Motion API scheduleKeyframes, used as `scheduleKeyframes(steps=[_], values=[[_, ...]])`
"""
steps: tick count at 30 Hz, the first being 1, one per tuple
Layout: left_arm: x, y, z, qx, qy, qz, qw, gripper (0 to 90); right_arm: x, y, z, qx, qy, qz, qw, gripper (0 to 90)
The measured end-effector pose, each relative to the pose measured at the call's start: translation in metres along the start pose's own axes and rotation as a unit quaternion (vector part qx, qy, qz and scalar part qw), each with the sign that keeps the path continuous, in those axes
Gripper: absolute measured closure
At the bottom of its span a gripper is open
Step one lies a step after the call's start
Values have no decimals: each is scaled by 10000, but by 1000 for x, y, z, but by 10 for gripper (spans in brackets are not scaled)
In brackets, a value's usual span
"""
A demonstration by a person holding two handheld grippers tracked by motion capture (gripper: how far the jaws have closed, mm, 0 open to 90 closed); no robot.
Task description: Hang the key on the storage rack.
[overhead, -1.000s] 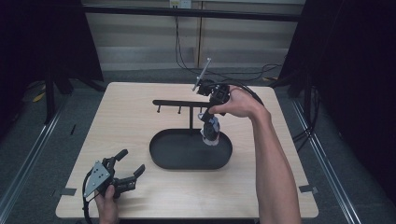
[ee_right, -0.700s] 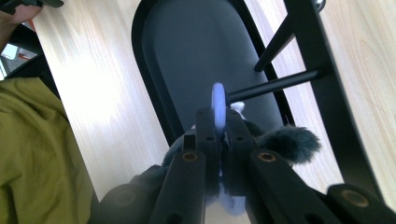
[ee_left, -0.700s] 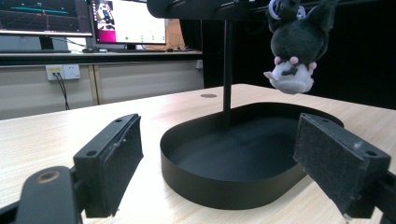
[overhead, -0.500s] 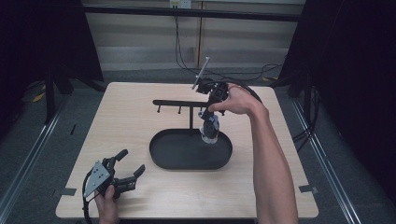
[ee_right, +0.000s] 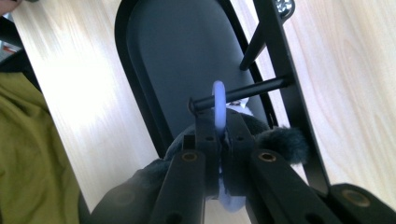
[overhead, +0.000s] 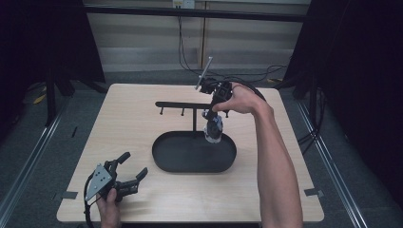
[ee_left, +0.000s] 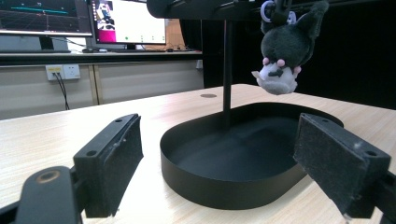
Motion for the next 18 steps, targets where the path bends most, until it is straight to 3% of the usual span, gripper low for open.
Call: scheduleKeyframes(steps=[14,18], values=[[0,0,0,1,0,0,10000,152,0,-1,4,-11,45,-53,10000,845],[0,0,0,1,-1,-2,10000,152,2,3,5,-26,62,-97,9999,798]])
Point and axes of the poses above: each handheld gripper's, and its own axes: z roughly backward along the jaws, y roughly out of its underside, x roughly to its left, the point moved 10 cm from there along -z, roughly forward along the jaws, and after that the axes turned 11 degrees about -y, right-handed, at the moved point
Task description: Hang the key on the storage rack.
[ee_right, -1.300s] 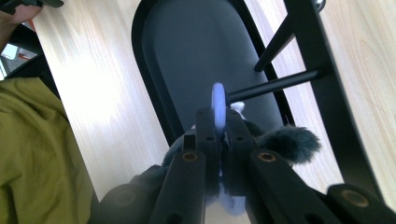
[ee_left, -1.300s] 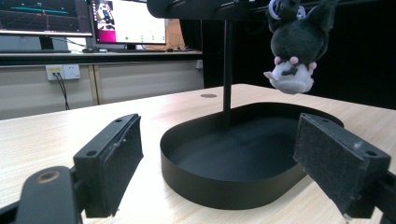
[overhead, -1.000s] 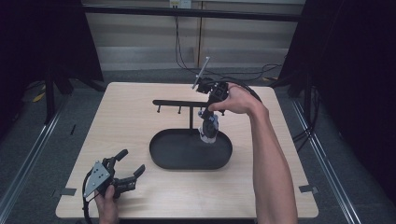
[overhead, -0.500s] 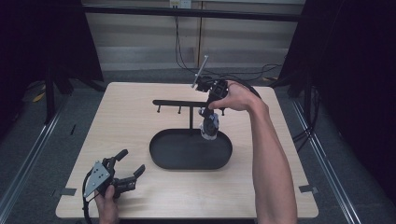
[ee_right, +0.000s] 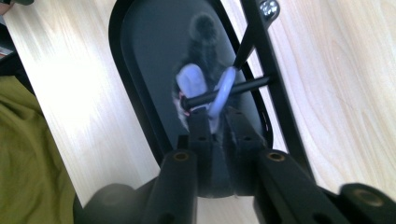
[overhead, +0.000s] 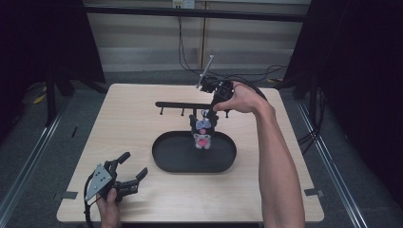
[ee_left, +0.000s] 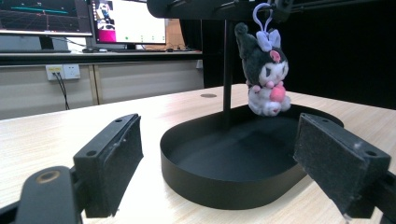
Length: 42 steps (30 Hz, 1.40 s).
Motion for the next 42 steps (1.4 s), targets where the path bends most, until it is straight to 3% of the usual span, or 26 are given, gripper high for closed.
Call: scheduleKeyframes(steps=[5,10,19,28,42], values=[[-1,-1,0,-29,10,81,10000,151,1,4,1,-161,45,6,9999,722],[0,0,0,3,-1,-3,10000,151,6,8,1,-190,81,-43,9998,658],[0,0,0,24,8,-39,10000,151,16,17,-1,-550,77,-41,9984,506],[0,1,0,26,8,-41,10000,151,30,22,-3,-913,140,-31,9957,433],[0,0,0,23,7,-36,10000,151,56,38,-28,-1336,62,111,9910,358]])
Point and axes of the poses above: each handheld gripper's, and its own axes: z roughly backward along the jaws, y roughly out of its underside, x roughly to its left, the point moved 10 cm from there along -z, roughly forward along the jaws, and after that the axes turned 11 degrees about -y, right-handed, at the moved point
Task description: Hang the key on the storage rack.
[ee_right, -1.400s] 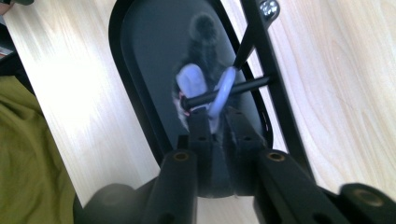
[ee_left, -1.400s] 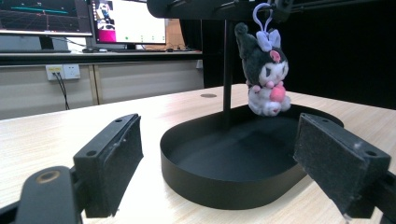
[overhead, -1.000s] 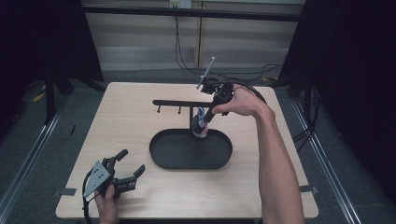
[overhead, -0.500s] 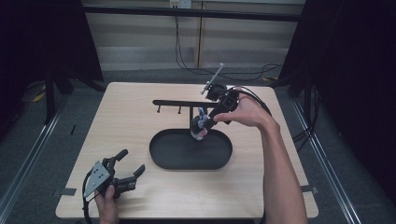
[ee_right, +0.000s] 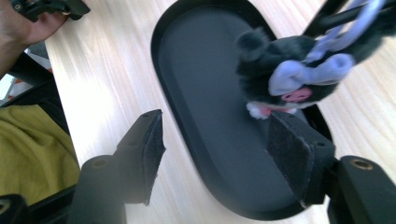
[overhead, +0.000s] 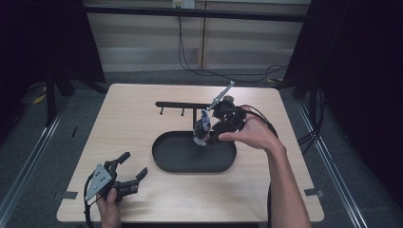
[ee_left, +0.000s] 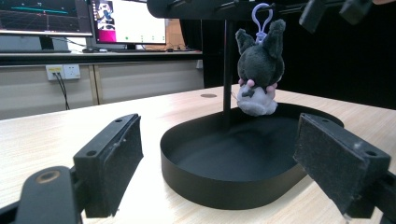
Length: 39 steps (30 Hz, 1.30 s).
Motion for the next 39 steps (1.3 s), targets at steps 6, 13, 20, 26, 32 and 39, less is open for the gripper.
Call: scheduleKeyframes(steps=[6,13,20,26,32,39], values=[[0,0,0,0,-1,-1,10000,151,4,11,-11,-319,-25,52,9995,323],[0,0,0,1,-2,-2,10000,152,4,26,-25,-763,111,-40,9970,259],[0,0,0,0,-5,-4,10000,151,6,36,-33,-1381,509,114,9890,212],[0,0,0,1,-5,-4,10000,151,9,47,-50,-2039,693,265,9762,143],[0,0,0,-4,-3,-5,10000,151,0,58,-61,-2445,1193,31,9623,174],[0,0,0,1,-7,-2,10000,151,-2,74,-76,-3180,2011,17,9265,177]])
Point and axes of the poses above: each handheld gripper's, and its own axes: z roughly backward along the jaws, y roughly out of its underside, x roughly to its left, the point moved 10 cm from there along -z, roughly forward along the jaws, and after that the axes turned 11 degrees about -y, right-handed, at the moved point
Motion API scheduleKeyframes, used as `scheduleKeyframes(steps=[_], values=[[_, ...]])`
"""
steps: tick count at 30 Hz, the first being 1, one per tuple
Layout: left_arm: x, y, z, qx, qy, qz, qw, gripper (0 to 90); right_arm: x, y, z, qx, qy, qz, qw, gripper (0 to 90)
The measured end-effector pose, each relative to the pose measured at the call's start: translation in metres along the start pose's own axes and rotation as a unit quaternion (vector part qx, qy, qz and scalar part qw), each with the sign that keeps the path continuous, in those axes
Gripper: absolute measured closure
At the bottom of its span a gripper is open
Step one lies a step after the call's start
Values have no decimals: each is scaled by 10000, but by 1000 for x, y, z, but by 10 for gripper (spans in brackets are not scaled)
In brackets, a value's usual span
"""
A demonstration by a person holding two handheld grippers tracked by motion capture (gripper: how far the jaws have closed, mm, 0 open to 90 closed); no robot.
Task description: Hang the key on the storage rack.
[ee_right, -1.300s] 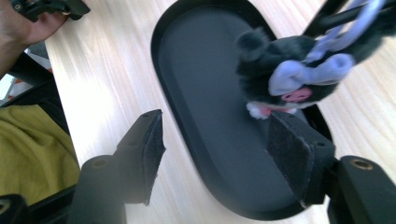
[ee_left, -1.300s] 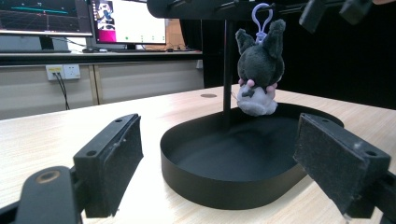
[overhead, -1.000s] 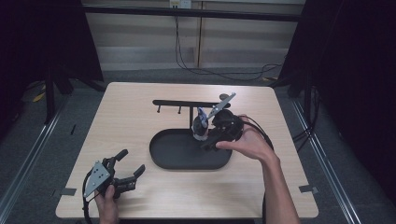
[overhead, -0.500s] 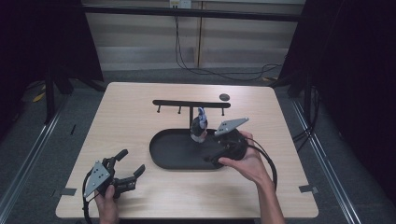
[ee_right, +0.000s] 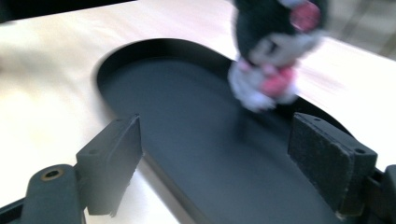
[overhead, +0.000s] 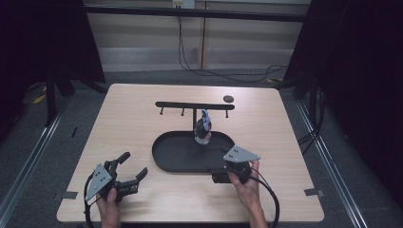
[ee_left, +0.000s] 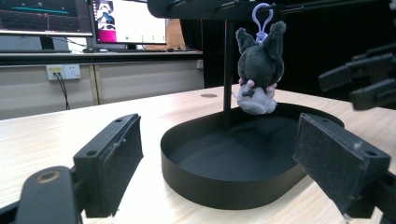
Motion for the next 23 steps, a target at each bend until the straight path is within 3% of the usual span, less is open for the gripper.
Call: scheduleKeyframes(steps=[1,3,4,5,6,7,8,9,10,14,15,16,17,18,19,21,22,23], values=[[0,0,0,0,0,0,10000,152,0,0,0,0,0,0,10000,177],[0,0,0,1,-1,-2,10000,151,-4,12,0,-291,414,-134,9986,176],[0,0,0,1,-1,-2,10000,151,-4,12,0,-291,414,-134,9986,176],[0,0,0,-4,2,-2,10000,151,-6,15,1,-457,532,-198,9973,174],[0,0,0,-3,2,-2,10000,151,-8,21,1,-615,765,-149,9951,161],[0,0,0,-3,2,-2,10000,152,-8,21,1,-615,765,-149,9951,161],[0,0,0,-2,2,-3,10000,151,-6,21,5,-823,943,54,9921,196],[0,0,0,-2,2,-3,10000,152,-6,21,5,-823,943,54,9921,196],[0,0,0,-1,0,-8,10000,151,-3,19,8,-1015,937,124,9903,143],[0,0,0,-3,0,-9,10000,151,-2,17,14,-1291,954,149,9869,139],[0,0,0,-11,-4,20,10000,151,-2,16,17,-1444,987,140,9845,138],[0,0,0,-14,-5,28,10000,151,-3,14,24,-1750,1052,142,9788,137],[0,0,0,-14,-5,28,10000,152,-3,14,24,-1750,1052,142,9788,137],[0,0,0,-18,-2,15,10000,151,-5,14,31,-1999,1118,16,9734,137],[0,0,0,-18,-2,15,10000,151,-5,14,31,-1999,1118,16,9734,137],[0,0,0,-12,-3,6,10000,151,-8,15,37,-2267,1012,-227,9684,137],[0,0,0,-11,-3,9,10000,151,-8,15,37,-2267,1012,-227,9684,137],[0,0,0,-19,-7,28,10000,151,-9,14,38,-2328,1072,-224,9663,137]])
Point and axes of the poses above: each handheld gripper's, and its own axes: z roughly backward along the jaws, y roughly out of its underside, x roughly to its left, the point moved 10 cm from there along -z, roughly forward along the jaws, and after that the axes turned 11 degrees about -y, right-handed, at the moved point
